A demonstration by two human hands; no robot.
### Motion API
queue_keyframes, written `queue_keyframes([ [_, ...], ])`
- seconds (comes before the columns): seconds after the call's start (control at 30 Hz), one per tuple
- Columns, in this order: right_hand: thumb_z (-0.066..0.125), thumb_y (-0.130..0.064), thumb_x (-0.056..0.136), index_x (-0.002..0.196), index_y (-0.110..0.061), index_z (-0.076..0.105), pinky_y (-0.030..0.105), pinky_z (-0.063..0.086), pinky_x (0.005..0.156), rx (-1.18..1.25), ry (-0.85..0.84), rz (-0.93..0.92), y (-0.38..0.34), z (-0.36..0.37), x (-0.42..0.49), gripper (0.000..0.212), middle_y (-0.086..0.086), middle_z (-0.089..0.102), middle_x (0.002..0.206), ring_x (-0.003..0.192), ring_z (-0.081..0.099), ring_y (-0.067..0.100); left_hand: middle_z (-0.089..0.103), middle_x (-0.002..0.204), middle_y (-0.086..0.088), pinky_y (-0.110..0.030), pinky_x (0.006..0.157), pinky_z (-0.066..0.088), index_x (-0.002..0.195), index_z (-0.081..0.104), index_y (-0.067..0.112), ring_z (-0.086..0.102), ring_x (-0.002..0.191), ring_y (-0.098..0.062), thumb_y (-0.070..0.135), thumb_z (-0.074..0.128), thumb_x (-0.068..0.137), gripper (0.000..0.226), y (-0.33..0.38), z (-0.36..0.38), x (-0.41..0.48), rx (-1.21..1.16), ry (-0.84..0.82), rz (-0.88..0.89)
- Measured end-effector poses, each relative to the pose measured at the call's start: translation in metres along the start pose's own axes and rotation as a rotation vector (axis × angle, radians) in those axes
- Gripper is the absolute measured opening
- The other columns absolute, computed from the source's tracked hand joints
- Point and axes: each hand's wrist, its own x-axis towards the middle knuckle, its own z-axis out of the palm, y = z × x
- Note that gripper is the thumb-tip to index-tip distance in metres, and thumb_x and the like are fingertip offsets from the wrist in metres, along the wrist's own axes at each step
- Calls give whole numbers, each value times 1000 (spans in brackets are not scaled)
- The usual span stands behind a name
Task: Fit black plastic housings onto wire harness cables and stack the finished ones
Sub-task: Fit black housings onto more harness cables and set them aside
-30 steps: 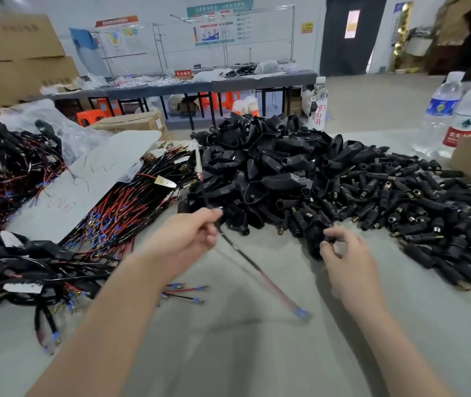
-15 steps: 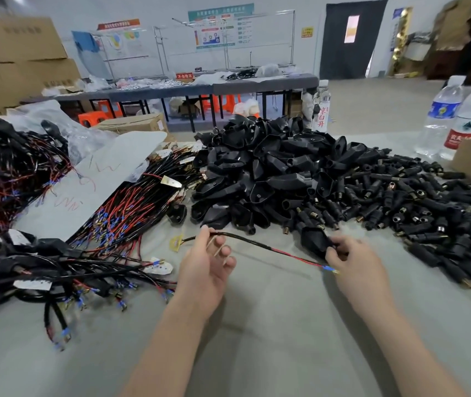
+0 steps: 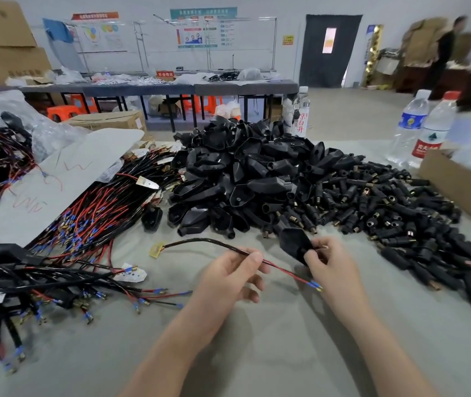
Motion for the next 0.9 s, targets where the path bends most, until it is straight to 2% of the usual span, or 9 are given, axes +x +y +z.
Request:
queue_keyframes([
  [0.1,53,-7,96,96,-25,66,21,50,57,221,-28,49,-3,-3,0,23,-1,73,78,59,64,2,72,86,-5,-26,54,50,104,60,6,62,67,-15,15,55,100,11,8,-5,0,-37,136,145],
  [0.2,47,-2,99,103,-13,71,21,56,63,484,-85,134,-7,-4,0,27,6,78,88,71,70,15,72,89,-6,-26,56,52,101,62,9,63,69,-15,16,53,101,11,13,-9,-1,70,264,310],
  [0.27,47,-6,100,98,-9,71,24,58,62,654,-90,221,-12,-6,0,24,8,78,88,76,73,19,73,90,-4,-24,56,52,99,63,12,63,69,-14,17,54,102,10,13,-9,-2,162,324,387],
  [0.33,49,-12,101,93,-8,70,28,60,61,791,-72,304,-14,-8,2,23,9,77,83,73,73,20,73,91,-2,-23,58,53,98,62,16,64,71,-14,20,55,102,10,11,-8,-3,228,338,430],
  [0.5,51,-24,101,97,-11,62,36,62,64,999,-107,425,-17,-11,4,18,9,73,80,73,73,27,73,90,-1,-23,60,53,88,62,33,65,71,-16,38,52,95,13,9,-1,-6,266,269,438],
  [0.63,53,-30,100,90,-17,69,32,60,56,944,-221,422,-20,-11,2,23,7,75,81,66,71,23,70,78,-2,-22,62,52,89,61,37,63,63,-17,45,51,94,14,5,0,-8,320,226,413],
  [0.73,50,-32,98,92,-12,68,29,54,50,920,-312,457,-19,-7,0,27,9,73,87,75,69,26,69,76,-1,-19,61,51,90,62,37,63,64,-14,44,52,93,13,4,0,-8,328,221,409],
  [0.8,48,-25,97,101,-8,65,29,53,50,922,-359,487,-20,-5,-2,25,10,74,88,73,71,22,71,82,3,-19,61,51,91,63,35,64,68,-12,40,53,94,12,5,1,-8,340,205,422],
  [0.9,51,-27,100,113,-8,65,30,54,53,982,-458,459,-20,-2,-4,27,12,74,95,75,71,19,74,100,8,-23,63,54,90,61,37,66,76,-13,34,52,96,11,6,3,-9,355,161,433],
])
